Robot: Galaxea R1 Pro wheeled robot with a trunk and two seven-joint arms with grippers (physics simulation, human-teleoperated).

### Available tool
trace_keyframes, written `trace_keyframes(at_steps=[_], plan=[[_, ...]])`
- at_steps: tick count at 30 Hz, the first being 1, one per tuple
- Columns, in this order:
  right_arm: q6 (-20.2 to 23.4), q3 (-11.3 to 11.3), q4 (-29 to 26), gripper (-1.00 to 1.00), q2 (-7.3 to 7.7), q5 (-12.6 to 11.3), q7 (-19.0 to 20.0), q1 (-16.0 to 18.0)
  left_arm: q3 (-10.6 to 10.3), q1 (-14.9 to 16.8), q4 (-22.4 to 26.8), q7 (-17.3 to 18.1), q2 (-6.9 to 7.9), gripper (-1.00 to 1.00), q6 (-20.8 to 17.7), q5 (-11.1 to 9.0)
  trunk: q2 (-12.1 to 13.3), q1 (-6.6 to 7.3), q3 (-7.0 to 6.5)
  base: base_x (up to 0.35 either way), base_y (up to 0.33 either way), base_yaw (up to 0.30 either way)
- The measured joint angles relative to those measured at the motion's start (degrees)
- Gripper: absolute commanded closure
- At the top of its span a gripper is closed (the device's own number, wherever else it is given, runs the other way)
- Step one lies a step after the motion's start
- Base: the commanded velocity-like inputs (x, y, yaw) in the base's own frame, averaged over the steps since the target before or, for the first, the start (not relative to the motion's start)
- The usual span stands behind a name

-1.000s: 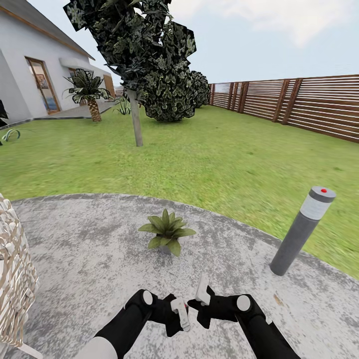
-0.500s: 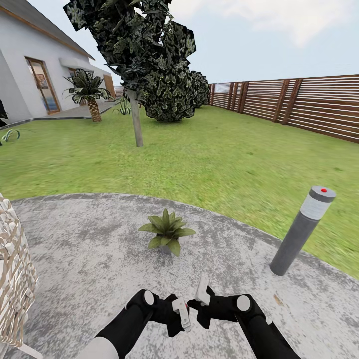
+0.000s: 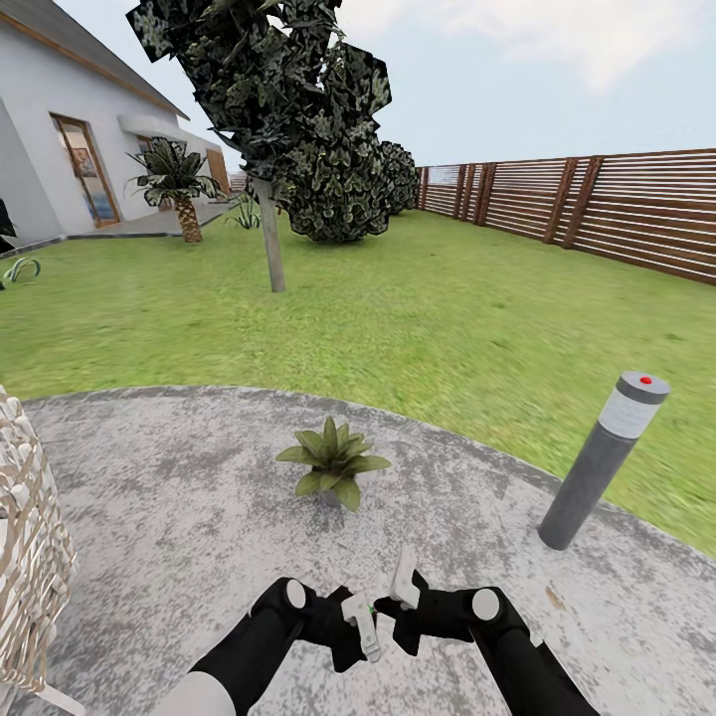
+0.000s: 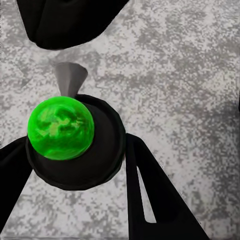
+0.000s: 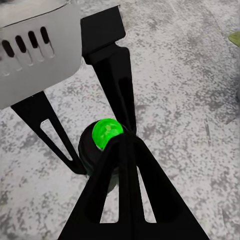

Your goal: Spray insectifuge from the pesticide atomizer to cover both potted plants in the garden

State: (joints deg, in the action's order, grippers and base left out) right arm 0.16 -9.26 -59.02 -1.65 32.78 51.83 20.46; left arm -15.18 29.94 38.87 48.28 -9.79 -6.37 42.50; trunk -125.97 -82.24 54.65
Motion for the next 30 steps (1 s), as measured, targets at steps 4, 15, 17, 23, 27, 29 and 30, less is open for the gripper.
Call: trace_keyframes(at_steps=[4, 15, 17, 23, 27, 29, 30], plan=[[0.0, 0.0, 0.0, 1.00, 0.00, 0.0, 0.0, 0.0, -0.3, -0.1, -0.7, -0.1, 0.49, 1.00, -0.2, 0.6, 0.0, 0.00, 0.00, 0.000, 0.000, 0.000], [0.0, 0.0, 0.2, 1.00, 0.00, 0.1, 0.0, 0.0, -0.2, -0.8, -0.7, -0.2, 8.25, 1.00, -0.7, 0.9, 0.0, 0.00, 0.00, 0.000, 0.000, 0.000], [0.0, 0.1, 0.3, 1.00, 0.00, 0.2, 0.0, 0.0, 0.4, -0.8, -0.4, -0.2, 11.64, 1.00, -0.8, 1.2, 0.0, 0.00, 0.00, 0.000, 0.000, 0.000], [0.0, 0.4, 0.4, -1.00, 0.04, 0.3, 0.0, 0.0, 2.5, -0.8, -0.5, -0.3, 16.04, 1.00, -0.9, 0.6, 0.0, 0.00, 0.00, 0.000, 0.000, 0.000], [-0.1, 0.6, 0.4, -1.00, 0.38, 0.2, -0.1, 0.0, 10.9, -0.8, -0.8, -0.3, 16.14, 1.00, -1.0, 0.4, 0.0, 0.00, 0.00, 0.000, 0.000, 0.000], [-0.1, 0.7, 0.4, -1.00, 0.60, 0.2, -0.4, 0.0, 16.3, -0.6, -0.8, -0.5, 15.93, 1.00, -1.2, 0.3, 0.0, 0.00, 0.00, 0.000, 0.000, 0.000], [-0.1, 0.8, 0.4, -1.00, 0.64, 0.2, -0.5, 0.0, 18.1, -0.6, -0.8, -0.5, 15.81, 1.00, -1.6, 0.2, 0.0, 0.00, 0.00, 0.000, 0.000, 0.000]])
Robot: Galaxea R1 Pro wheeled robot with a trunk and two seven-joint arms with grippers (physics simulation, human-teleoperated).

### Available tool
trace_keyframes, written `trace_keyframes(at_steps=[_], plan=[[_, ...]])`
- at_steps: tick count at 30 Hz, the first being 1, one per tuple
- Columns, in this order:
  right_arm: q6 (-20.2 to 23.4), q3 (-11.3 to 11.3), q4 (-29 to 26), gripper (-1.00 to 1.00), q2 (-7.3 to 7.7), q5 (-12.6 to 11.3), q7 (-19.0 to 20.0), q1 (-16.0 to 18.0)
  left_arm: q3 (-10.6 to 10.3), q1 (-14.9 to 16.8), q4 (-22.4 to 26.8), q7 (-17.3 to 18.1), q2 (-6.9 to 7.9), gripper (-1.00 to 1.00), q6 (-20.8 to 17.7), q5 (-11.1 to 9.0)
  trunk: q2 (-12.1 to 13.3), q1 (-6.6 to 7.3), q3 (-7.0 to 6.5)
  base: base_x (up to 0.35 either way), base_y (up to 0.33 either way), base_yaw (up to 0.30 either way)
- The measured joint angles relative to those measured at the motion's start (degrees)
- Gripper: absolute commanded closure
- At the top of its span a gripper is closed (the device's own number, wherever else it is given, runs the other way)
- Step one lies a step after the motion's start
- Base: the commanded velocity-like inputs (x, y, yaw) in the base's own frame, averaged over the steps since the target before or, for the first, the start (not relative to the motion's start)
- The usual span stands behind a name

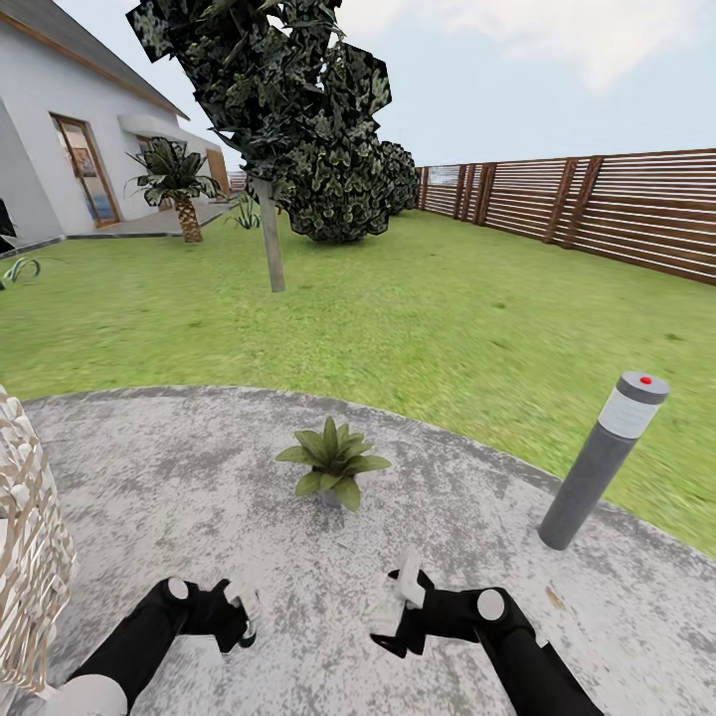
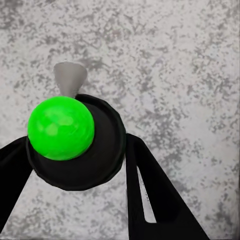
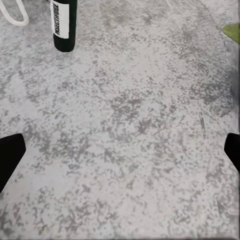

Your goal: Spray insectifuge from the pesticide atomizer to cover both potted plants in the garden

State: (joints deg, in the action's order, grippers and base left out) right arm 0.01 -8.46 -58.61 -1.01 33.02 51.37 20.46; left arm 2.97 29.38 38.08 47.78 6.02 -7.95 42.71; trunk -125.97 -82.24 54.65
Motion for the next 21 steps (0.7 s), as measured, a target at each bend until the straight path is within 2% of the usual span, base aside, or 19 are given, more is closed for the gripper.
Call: trace_keyframes(at_steps=[2, 3, 6, 7, 8, 10, 11, 13, 14, 17, 18, 21], plan=[[0.0, 1.6, 0.1, -1.00, 0.14, 0.0, -0.6, 0.0, 2.3, 0.1, 0.0, 0.0, -0.20, 1.00, -1.9, 0.1, 0.0, 0.00, 0.00, 0.000, 0.000, 0.000], [0.0, 3.5, 0.1, -1.00, 0.18, -0.1, -1.5, 0.0, 2.9, 0.1, 0.0, 0.0, -0.25, 1.00, -3.2, 0.1, 0.0, 0.00, 0.00, 0.000, 0.000, 0.000], [-0.3, 12.4, 1.3, -1.00, 0.24, -0.1, -5.6, -0.2, 3.6, 0.1, 0.1, 0.0, -0.56, 1.00, -6.4, -0.3, 0.0, 0.00, 0.00, 0.000, 0.000, 0.000], [-1.4, 17.8, 4.2, -1.00, 0.26, -0.2, -7.3, -0.2, 3.8, 0.1, 0.4, 0.0, -1.17, 1.00, -7.2, -0.4, 0.0, 0.00, 0.00, 0.000, 0.000, 0.000], [-2.7, 20.5, 6.1, -1.00, 0.27, -0.4, -7.8, -0.3, 3.8, 0.1, 0.4, 0.1, -1.50, 1.00, -7.5, -0.3, 0.0, 0.00, 0.00, 0.000, 0.000, 0.000], [-6.7, 25.3, 10.2, -1.00, 0.29, -0.5, -8.4, -0.3, 3.9, 0.3, 0.6, 0.1, -2.12, 1.00, -8.4, -0.4, 0.0, 0.00, 0.00, 0.000, 0.000, 0.000], [-10.3, 29.0, 13.5, -1.00, 0.30, -0.4, -9.5, -0.4, 4.0, 0.4, 0.6, 0.1, -2.62, 1.00, -10.2, -0.4, 0.0, 0.00, 0.01, 0.000, 0.000, 0.000], [-14.6, 33.7, 17.9, -1.00, 0.30, -0.4, -12.2, -0.4, 4.1, 0.6, 0.7, 0.1, -3.11, 1.00, -14.0, -0.5, 0.0, 0.00, 0.01, 0.000, 0.000, 0.000], [-17.5, 36.3, 21.1, -1.00, 0.30, -0.3, -14.9, -0.4, 4.0, 0.8, 0.8, 0.2, -3.49, 1.00, -17.0, -0.6, 0.0, 0.00, 0.01, 0.000, 0.000, 0.000], [-23.4, 38.7, 26.7, -1.00, 0.27, -0.1, -22.1, -0.5, 4.0, 2.2, 0.9, 0.2, -4.81, 1.00, -21.5, -0.8, 0.0, 0.00, 0.00, 0.000, 0.000, 0.000], [-26.2, 39.1, 29.4, -1.00, 0.28, 0.1, -26.1, -0.7, 4.0, 3.2, 0.9, 0.2, -5.32, 1.00, -23.9, -0.9, 0.0, 0.00, 0.00, 0.000, 0.000, 0.000], [-31.2, 39.4, 34.2, -1.00, 0.30, 0.2, -31.3, -1.5, 3.8, 5.0, 0.8, 0.2, -5.74, 1.00, -30.3, -0.9, 0.0, 0.00, 0.00, 0.000, 0.000, 0.000]])
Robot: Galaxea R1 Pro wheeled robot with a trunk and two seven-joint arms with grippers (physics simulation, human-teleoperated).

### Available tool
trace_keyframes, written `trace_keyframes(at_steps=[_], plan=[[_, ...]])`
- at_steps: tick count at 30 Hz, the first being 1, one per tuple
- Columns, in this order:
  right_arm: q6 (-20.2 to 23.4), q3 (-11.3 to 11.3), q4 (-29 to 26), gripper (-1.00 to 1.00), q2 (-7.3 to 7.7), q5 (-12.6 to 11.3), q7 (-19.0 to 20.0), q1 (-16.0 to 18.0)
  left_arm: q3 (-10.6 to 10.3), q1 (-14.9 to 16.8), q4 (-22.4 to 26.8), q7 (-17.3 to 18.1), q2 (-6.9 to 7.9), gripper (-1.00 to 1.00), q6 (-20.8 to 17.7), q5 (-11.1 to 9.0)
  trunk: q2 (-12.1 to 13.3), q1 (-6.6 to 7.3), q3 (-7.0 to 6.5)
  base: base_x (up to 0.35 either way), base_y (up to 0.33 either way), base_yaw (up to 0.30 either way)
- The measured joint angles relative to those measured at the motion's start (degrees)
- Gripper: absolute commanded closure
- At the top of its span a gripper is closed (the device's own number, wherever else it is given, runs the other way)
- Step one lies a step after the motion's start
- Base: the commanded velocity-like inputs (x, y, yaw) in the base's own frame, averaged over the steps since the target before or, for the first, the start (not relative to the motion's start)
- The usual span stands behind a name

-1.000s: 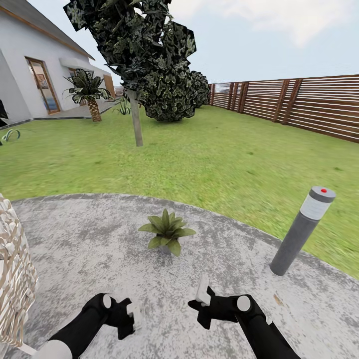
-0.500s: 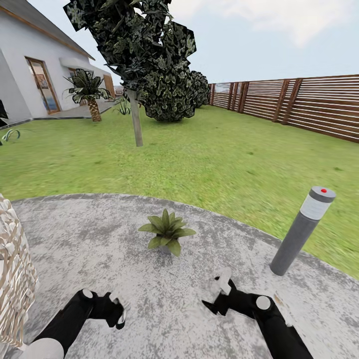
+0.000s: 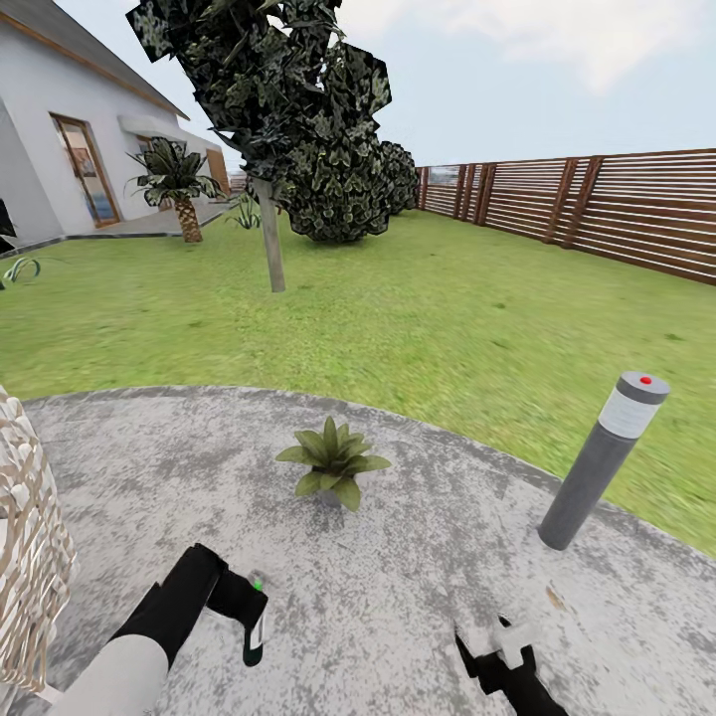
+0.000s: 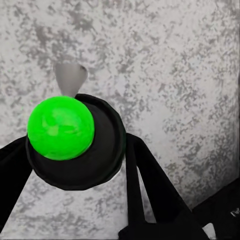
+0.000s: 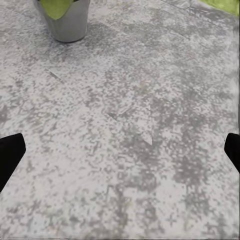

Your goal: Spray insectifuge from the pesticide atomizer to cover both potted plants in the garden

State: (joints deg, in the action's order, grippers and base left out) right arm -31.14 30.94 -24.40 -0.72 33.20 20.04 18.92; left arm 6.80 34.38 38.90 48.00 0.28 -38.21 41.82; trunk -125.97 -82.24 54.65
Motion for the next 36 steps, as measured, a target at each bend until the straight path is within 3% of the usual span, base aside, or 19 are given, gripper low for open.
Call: trace_keyframes(at_steps=[2, 7, 12, 16, 28, 34, 36], plan=[[-2.5, 0.1, 2.1, -1.00, 0.08, 0.0, -1.6, -0.6, -0.3, 1.0, 0.0, 0.0, -0.11, 1.00, -5.6, 0.0, 0.0, 0.00, 0.00, 0.000, 0.000, 0.000], [-3.3, 0.2, 2.8, -1.00, 0.41, 0.0, -2.3, -1.8, -0.5, 1.4, 0.1, 0.2, -0.35, 1.00, -11.1, 0.0, 0.0, 0.00, 0.00, 0.000, 0.000, 0.000], [-3.1, 0.4, 3.7, -1.00, 3.11, -0.4, -2.4, -1.9, -0.5, 1.5, 3.6, 0.3, -0.56, 1.00, -18.6, 0.2, 0.0, 0.02, 0.00, 0.081, 0.000, 0.000], [-3.0, 0.4, 5.4, -1.00, 3.43, -0.4, -2.4, -1.9, -0.6, 1.5, 5.6, 0.3, -0.62, 1.00, -19.6, 0.2, 0.0, 0.03, 0.00, 0.301, 0.000, 0.000], [-3.0, 0.3, 7.5, -1.00, 3.40, -0.4, -2.6, -1.9, -0.9, 2.4, 5.3, 1.6, -0.90, 1.00, -19.9, 0.0, 0.0, 0.04, 0.00, 0.337, 0.000, 0.000], [-3.1, 0.3, 7.5, -1.00, 3.01, -0.4, -2.6, -1.9, -6.1, 2.7, 5.2, 5.5, -0.67, 1.00, -19.9, 0.0, 0.0, 0.04, 0.00, 0.335, 0.000, 0.000], [-3.1, 0.4, 7.6, -1.00, 3.11, -0.4, -2.6, -1.9, -6.4, 2.7, 5.2, 5.8, -0.24, 1.00, -19.8, 0.4, 0.0, 0.03, 0.00, 0.334, 0.000, 0.000]])
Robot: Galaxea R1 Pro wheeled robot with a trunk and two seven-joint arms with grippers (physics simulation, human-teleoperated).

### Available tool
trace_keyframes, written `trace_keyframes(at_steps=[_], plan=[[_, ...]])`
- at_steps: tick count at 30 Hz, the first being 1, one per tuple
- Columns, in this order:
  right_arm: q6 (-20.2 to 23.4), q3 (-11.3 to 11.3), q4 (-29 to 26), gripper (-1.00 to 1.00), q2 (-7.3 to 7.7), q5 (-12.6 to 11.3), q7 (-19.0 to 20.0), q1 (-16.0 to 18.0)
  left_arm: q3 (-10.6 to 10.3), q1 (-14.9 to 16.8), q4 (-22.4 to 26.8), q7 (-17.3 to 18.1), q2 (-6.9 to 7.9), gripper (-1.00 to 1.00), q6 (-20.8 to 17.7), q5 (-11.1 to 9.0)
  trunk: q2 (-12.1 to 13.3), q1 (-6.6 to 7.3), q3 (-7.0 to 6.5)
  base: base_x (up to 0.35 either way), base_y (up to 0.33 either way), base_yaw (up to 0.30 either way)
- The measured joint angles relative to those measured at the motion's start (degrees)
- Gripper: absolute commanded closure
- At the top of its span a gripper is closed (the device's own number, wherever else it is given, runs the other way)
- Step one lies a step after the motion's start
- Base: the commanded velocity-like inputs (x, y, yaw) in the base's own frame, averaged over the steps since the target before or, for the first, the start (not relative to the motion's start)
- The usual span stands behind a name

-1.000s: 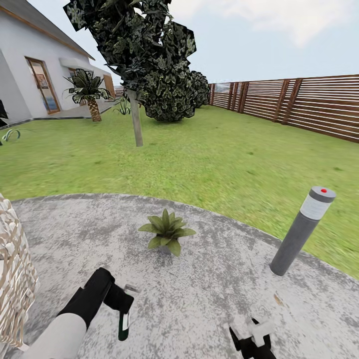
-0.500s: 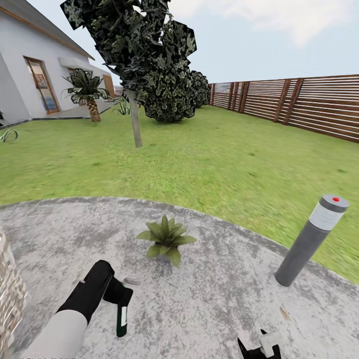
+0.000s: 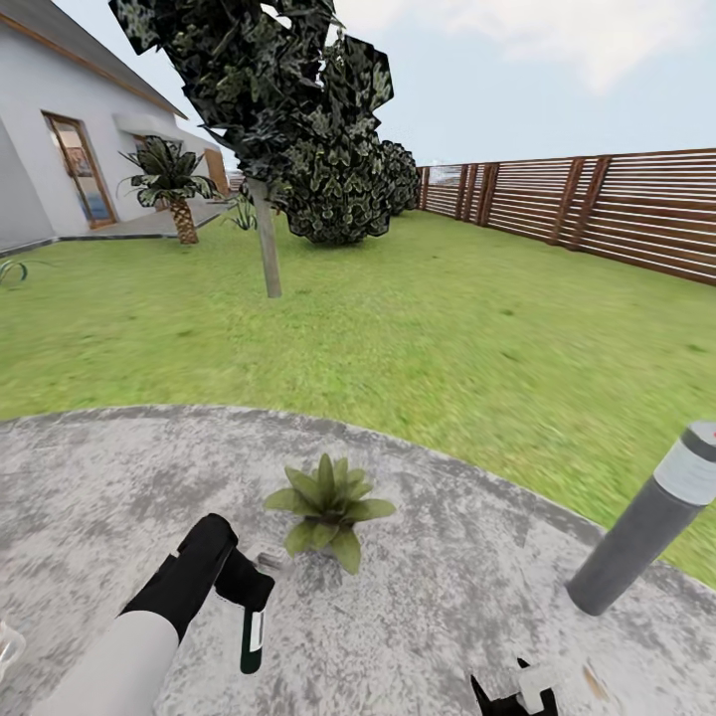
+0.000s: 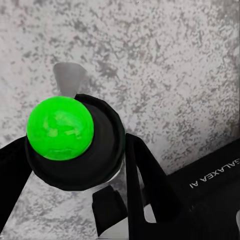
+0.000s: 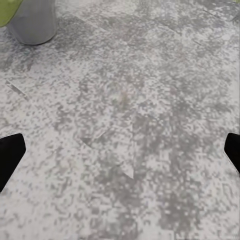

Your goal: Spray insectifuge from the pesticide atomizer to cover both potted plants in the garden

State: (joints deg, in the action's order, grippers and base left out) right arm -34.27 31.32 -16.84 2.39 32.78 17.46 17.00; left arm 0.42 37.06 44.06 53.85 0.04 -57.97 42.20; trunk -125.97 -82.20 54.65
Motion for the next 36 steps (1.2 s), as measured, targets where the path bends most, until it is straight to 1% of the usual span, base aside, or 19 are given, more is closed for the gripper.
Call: trace_keyframes(at_steps=[6, 17, 18, 19, 20, 33, 34, 35, 36], plan=[[0.0, 0.0, 0.0, -1.00, 0.01, 0.0, 0.0, 0.0, 0.0, 0.0, 0.0, 0.0, 0.06, 1.00, 0.0, -0.1, 0.0, 0.00, 0.00, 0.319, -0.094, 0.000], [0.0, 0.0, 0.0, -1.00, 0.01, 0.0, 0.0, 0.0, 0.0, 0.0, -0.2, 0.0, -0.02, 1.00, 0.0, -0.1, 0.0, -0.01, 0.00, 0.282, -0.161, 0.000], [0.0, 0.0, 0.0, -1.00, 0.01, 0.0, 0.0, 0.0, 0.0, 0.0, -0.3, 0.0, 0.02, 1.00, 0.0, -0.1, 0.0, -0.01, 0.00, 0.030, -0.007, 0.000], [0.0, 0.0, 0.0, -1.00, -0.02, 0.0, 0.0, 0.0, 0.1, 0.0, -0.2, 0.0, 0.40, 1.00, 0.1, 0.1, 0.0, -0.04, 0.00, 0.019, -0.005, 0.000], [0.0, 0.0, 0.0, -1.00, -0.03, 0.0, 0.0, 0.0, 0.1, 0.0, -0.2, 0.0, 0.41, 1.00, -0.1, -0.2, 0.0, -0.03, 0.00, 0.010, -0.002, 0.000], [0.0, 0.0, 0.0, -1.00, -0.08, 0.0, 0.0, 0.0, 0.1, -0.1, -0.2, 0.0, 0.47, 1.00, -0.1, -0.1, 0.0, -0.04, 0.00, 0.001, 0.000, 0.000], [0.0, -0.1, 2.1, -1.00, 0.19, 0.2, 0.0, 0.0, -3.4, 8.2, -15.4, 0.2, 3.70, 1.00, -0.3, 0.0, 0.0, -0.04, 0.01, 0.000, 0.000, 0.000], [0.0, 0.0, 2.3, -1.00, 0.23, 0.1, 0.0, 0.0, -3.7, 16.7, -25.8, 0.2, 4.36, 1.00, 0.3, 1.3, 0.0, -0.04, 0.01, 0.000, 0.000, 0.000], [-0.1, 0.0, 2.4, -1.00, 0.24, 0.1, 0.0, 0.0, -3.3, 20.9, -26.3, 0.2, 4.32, 1.00, 0.0, 0.0, 0.0, -0.03, -0.01, 0.000, 0.000, 0.000]])
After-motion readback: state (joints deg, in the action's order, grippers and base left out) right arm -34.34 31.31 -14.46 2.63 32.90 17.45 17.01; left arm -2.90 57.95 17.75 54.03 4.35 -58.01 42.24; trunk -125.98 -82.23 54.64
